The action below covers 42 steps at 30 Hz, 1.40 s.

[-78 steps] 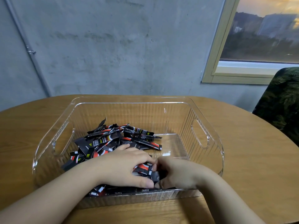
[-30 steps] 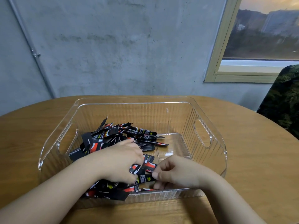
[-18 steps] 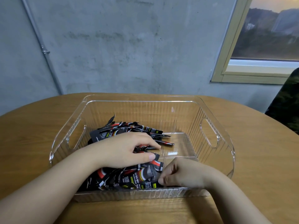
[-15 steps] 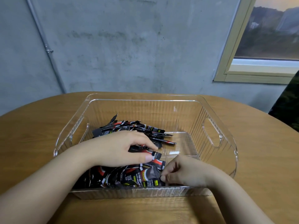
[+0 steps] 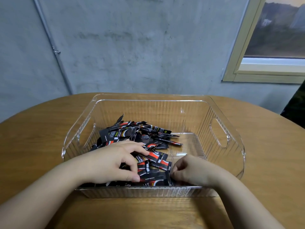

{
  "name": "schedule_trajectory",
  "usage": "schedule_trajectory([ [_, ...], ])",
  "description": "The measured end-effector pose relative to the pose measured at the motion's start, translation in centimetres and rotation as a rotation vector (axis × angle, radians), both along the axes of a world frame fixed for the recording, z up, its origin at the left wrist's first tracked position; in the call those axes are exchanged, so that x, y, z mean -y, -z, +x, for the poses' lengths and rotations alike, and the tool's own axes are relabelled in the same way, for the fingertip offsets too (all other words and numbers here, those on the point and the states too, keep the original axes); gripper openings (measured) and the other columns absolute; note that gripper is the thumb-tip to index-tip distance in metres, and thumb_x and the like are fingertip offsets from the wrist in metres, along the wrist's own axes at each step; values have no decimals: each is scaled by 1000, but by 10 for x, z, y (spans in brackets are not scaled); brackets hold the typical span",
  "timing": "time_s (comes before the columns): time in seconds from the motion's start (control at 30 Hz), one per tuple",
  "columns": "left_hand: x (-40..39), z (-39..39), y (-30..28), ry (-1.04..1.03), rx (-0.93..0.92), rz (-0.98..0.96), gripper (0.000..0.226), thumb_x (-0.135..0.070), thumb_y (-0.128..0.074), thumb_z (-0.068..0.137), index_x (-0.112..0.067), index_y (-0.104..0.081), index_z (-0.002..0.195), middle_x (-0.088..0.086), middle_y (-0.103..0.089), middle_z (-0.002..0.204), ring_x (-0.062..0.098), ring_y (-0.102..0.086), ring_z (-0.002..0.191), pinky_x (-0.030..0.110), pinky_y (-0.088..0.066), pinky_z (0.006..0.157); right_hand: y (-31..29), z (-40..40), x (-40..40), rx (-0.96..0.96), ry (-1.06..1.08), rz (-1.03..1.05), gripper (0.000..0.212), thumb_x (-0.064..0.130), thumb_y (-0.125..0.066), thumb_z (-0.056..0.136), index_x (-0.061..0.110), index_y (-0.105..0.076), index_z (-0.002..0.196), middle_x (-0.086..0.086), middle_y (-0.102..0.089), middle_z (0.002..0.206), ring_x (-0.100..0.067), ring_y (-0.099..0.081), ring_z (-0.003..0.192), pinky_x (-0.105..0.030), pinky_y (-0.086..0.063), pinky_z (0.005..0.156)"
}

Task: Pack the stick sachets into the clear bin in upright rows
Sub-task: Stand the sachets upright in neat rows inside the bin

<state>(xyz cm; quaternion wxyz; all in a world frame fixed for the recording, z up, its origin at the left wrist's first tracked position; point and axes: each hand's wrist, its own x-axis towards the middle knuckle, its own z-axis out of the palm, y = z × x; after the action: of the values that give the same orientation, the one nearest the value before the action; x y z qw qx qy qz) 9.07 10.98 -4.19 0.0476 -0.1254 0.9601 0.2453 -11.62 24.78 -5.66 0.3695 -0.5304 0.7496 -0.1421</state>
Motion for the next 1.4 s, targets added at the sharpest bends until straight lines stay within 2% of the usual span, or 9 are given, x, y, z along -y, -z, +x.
schedule_trajectory([
  [0.17,-2,-4,3,3,-5,-135,15,-50,-62,85,-43,-49,83,-40,-27,136,-26,0,129,-1,9,100,1,0,0,-40,-61,18,22,24,-57,82,10,-64,66,5,-51,62,-9,-42,55,-23,-40,58],
  [0.27,-8,-14,-3,-25,-174,-140,27,-58,-51,83,-38,-51,101,-29,-44,132,-18,-20,131,4,-3,110,0,1,0,20,-94,-22,19,22,-63,83,21,-69,65,12,-57,60,-2,-46,54,-16,-42,60],
  [0.4,-21,-45,-2,82,-144,-212,61,-68,-46,79,-34,-46,129,-23,-45,135,-9,-28,131,10,7,112,-8,2,-2,86,-101,-76,23,21,-64,85,32,-67,64,16,-55,52,2,-44,48,-10,-35,55],
  [0.53,-27,-61,11,82,-23,-156,52,-55,-61,84,-33,-42,127,-18,-53,121,-3,-44,118,26,0,119,-7,0,-2,144,16,-108,21,17,-56,85,26,-72,74,12,-57,58,1,-44,48,-13,-36,53],
  [0.7,-24,-62,20,50,-43,-97,33,-45,-63,87,-31,-49,114,-14,-59,104,0,-52,104,20,0,117,1,-3,1,206,141,-126,11,12,-52,85,17,-61,79,-1,-60,67,-9,-53,50,-24,-42,50],
  [0.83,-24,-64,18,60,-14,-69,15,-36,-59,91,-28,-59,104,-24,-55,74,-16,-47,84,22,-1,118,-1,0,0,421,209,-131,9,14,-48,94,9,-54,89,-12,-62,72,-17,-60,54,-24,-52,50],
  [1.13,-18,-54,17,136,192,-332,28,-42,-44,96,-26,-57,115,-16,-50,119,0,-32,126,33,9,119,-4,0,-3,133,-75,-35,7,18,-61,82,17,-67,84,6,-56,69,-8,-47,59,-21,-37,57],
  [1.3,-8,-52,1,71,60,5,42,-37,-27,98,-39,-53,131,-25,-43,141,-16,-18,135,16,11,114,1,-3,0,-17,116,-8,12,20,-55,85,19,-62,75,1,-64,73,-15,-56,67,-26,-47,64],
  [1.4,-4,-49,-1,13,-67,-99,37,-35,-34,102,-44,-46,135,-26,-45,139,-19,-18,133,10,9,111,6,-7,5,-105,265,-45,13,25,-55,86,15,-63,83,0,-62,73,-17,-56,67,-27,-43,57],
])
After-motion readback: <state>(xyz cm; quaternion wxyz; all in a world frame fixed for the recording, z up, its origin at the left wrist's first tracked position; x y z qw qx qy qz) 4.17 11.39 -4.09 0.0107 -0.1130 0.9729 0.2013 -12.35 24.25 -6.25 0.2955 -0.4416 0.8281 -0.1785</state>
